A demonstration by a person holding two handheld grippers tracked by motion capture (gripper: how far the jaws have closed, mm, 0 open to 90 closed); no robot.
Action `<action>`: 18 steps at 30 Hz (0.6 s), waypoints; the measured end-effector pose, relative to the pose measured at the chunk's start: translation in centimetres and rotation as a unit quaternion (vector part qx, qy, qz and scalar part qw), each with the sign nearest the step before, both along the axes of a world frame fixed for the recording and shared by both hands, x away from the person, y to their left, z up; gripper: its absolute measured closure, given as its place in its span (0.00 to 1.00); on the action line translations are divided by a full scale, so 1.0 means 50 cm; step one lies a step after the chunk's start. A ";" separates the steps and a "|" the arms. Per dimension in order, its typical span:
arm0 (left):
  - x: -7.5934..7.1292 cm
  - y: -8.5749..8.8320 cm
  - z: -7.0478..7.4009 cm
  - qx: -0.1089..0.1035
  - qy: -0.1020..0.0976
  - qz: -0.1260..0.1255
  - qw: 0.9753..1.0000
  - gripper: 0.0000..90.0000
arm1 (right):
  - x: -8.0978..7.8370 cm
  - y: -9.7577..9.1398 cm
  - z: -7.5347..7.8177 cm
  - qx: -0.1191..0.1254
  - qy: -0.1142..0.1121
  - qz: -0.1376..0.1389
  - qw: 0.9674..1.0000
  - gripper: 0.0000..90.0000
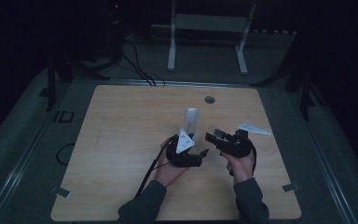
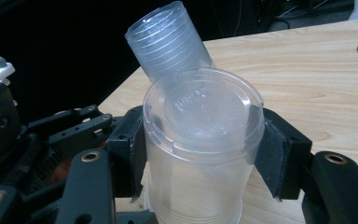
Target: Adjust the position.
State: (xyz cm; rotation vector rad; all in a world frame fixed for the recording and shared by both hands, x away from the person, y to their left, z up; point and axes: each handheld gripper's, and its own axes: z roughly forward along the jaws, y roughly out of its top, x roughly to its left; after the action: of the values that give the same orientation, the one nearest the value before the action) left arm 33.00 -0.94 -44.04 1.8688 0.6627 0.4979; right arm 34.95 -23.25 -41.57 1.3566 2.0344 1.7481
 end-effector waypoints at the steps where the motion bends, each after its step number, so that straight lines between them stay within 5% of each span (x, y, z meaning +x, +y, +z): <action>1: 0.000 -0.001 0.000 0.000 -0.001 0.000 1.000 0.25 | 0.000 0.000 -0.001 0.004 0.002 0.001 1.000 0.45; 18: 0.002 -0.022 -0.013 -0.016 -0.012 -0.002 1.000 0.24 | 0.004 -0.007 -0.012 0.061 0.026 0.012 0.998 0.46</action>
State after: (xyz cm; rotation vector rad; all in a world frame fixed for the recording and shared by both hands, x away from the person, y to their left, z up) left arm 33.10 -2.05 -44.69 1.8319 0.6482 0.5040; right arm 35.13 -23.61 -42.17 1.4324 2.0073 1.8948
